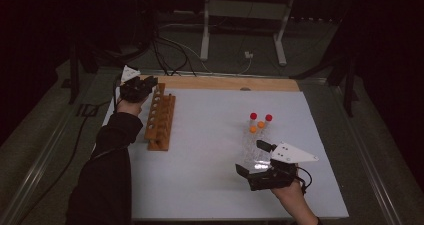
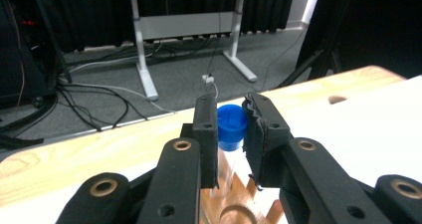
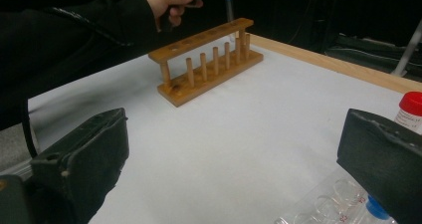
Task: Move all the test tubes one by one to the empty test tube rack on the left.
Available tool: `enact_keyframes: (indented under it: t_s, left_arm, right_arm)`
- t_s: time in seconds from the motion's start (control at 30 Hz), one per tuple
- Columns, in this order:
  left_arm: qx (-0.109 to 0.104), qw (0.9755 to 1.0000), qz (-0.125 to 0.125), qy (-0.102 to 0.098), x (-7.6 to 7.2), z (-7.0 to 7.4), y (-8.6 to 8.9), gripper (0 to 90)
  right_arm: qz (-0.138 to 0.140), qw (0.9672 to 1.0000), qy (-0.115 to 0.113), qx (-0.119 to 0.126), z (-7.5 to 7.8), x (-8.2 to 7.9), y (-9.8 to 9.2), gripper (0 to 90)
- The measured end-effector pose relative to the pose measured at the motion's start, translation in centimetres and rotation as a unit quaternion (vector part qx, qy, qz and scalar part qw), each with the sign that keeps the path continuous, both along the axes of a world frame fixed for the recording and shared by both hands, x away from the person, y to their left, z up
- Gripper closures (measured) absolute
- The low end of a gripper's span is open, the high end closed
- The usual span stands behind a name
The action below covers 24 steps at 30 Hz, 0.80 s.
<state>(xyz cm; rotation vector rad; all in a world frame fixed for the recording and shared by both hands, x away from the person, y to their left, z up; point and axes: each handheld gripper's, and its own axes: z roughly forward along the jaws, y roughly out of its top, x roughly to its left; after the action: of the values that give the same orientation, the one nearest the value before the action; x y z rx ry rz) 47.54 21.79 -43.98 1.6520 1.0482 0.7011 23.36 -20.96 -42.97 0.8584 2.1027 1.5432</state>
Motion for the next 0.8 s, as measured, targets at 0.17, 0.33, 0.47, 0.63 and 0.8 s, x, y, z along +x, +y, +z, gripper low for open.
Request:
enact_keyframes:
  t_s: [0.17, 0.33, 0.47, 0.63, 0.8]
  left_arm:
    - [0.000, 0.9999, 0.003, 0.011, 0.1, -1.0, 0.1, 77.3]
    - [0.018, 0.9998, 0.002, 0.011, 0.3, -1.3, -0.3, 77.3]
    - [0.031, 0.9994, 0.003, 0.017, 0.4, -1.5, -0.5, 77.2]
    - [0.042, 0.9989, 0.004, 0.022, 0.6, -1.7, -0.8, 77.2]
    - [0.042, 0.9986, -0.002, 0.033, 0.7, -1.5, -0.7, 76.9]
  right_arm:
    - [0.001, 1.0000, 0.002, 0.001, 0.0, 0.0, 0.0, 0.0]
    - [0.002, 1.0000, 0.002, 0.001, 0.0, 0.0, 0.0, 0.0]
    - [0.002, 1.0000, 0.001, 0.002, 0.0, 0.0, 0.0, 0.0]
    - [0.004, 1.0000, 0.004, 0.003, 0.0, 0.1, -0.1, 0.0]
    - [0.003, 1.0000, 0.001, 0.005, 0.1, 0.0, -0.1, 0.0]
